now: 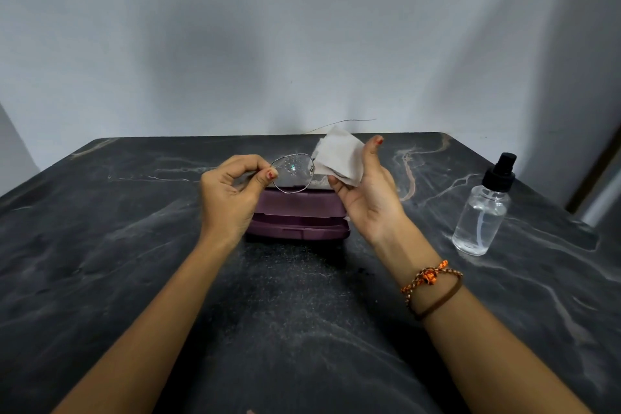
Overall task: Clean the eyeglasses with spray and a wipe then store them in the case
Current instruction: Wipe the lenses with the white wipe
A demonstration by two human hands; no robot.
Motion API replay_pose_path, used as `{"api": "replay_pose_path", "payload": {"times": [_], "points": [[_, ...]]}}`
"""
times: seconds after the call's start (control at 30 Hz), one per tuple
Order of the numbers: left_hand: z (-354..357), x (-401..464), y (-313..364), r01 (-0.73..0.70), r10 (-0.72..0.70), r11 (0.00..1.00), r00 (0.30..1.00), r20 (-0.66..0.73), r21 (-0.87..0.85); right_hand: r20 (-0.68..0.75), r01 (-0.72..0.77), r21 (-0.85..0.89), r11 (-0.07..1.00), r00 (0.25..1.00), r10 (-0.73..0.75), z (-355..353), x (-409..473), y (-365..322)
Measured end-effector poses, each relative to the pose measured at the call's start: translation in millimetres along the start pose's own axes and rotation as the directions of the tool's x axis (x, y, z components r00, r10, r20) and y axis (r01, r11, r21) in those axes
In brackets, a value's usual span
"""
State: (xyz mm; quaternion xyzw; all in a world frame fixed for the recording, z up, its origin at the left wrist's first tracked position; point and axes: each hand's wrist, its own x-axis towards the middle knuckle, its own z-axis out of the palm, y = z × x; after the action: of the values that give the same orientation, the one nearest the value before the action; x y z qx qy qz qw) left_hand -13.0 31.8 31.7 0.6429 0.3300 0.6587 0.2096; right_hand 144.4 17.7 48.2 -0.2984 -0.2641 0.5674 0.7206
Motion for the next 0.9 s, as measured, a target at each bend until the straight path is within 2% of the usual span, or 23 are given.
{"api": "replay_pose_path", "payload": {"times": [0.17, 0.37, 0.57, 0.9], "points": [[-1.9, 2.4, -2.1, 0.020, -0.021, 1.000, 0.999, -0.030, -0.021, 0.184, -0.069, 0.100, 0.993, 0.982, 0.050, -0.1, -3.9, -7.7], [-3.4, 2.5, -4.4, 0.028, -0.028, 0.999, 1.000, -0.012, -0.026, 0.133, -0.046, -0.039, 0.998, 0.990, 0.051, -1.5, -1.9, -7.7], [-1.3, 0.5, -5.8, 0.006, -0.006, 1.000, 1.000, 0.023, -0.012, 0.098, -0.043, 0.150, 0.988, 0.995, 0.028, -3.4, -2.7, -6.9], [-2.1, 1.7, -4.6, -0.020, 0.021, 0.999, 0.999, 0.034, -0.028, 0.055, -0.053, 0.175, 0.983, 0.998, 0.044, -3.6, -3.3, -1.0]]}}
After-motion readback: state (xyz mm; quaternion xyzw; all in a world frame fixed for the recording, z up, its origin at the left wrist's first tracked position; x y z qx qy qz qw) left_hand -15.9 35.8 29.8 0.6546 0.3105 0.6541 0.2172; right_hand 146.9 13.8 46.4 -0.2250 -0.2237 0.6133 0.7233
